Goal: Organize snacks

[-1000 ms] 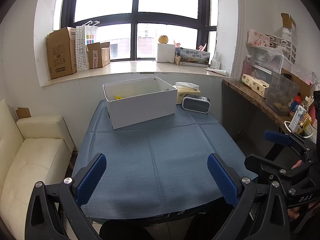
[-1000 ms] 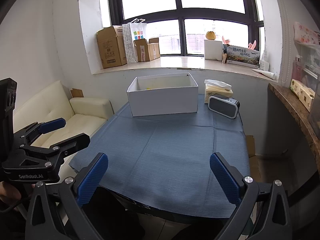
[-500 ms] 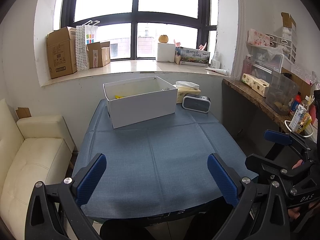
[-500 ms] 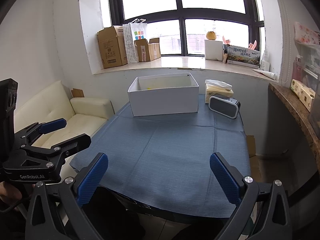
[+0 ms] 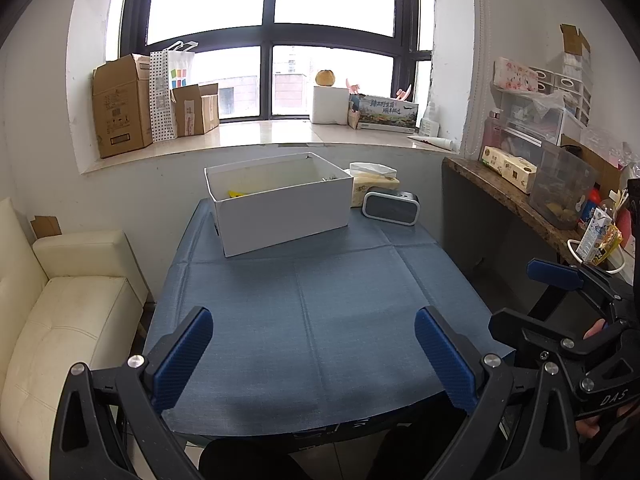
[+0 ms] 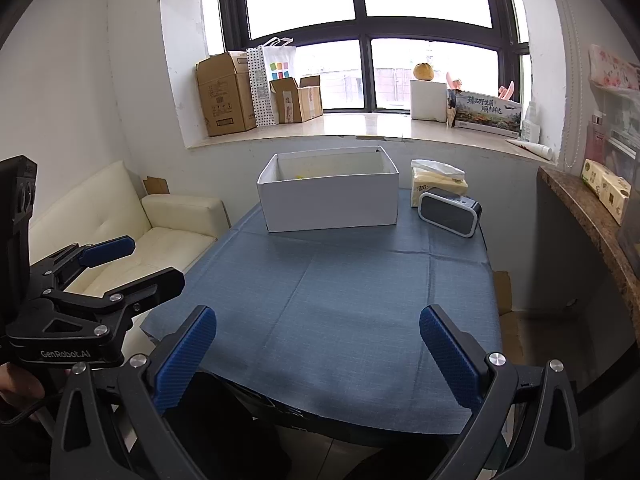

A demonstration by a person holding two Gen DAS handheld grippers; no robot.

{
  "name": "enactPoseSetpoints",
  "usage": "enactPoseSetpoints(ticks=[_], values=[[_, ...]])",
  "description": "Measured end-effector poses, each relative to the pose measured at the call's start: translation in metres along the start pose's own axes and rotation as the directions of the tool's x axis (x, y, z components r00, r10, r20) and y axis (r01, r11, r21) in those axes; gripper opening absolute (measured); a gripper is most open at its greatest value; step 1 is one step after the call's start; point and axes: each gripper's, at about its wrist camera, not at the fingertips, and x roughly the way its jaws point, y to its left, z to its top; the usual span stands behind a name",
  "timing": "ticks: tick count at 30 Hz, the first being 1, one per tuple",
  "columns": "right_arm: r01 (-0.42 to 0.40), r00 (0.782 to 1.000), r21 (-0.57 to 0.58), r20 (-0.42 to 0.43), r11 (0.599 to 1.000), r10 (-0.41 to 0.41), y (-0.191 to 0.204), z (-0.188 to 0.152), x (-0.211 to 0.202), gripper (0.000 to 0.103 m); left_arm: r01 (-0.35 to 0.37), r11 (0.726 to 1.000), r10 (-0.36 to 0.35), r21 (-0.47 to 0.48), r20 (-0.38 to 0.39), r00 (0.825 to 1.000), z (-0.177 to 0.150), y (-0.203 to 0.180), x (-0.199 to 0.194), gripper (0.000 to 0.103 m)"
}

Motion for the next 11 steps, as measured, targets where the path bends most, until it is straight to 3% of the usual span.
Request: enactPoseSetpoints(ticks=[11], values=[[0.001,1.000,-0.001,0.002,1.000,-0.001,0.0007,-0.0013,-0.0015,0.103,0.003,1.000,-0.003,-0.015,0.012,1.000,-0.0002,0.0033,-0.0023,0.103]])
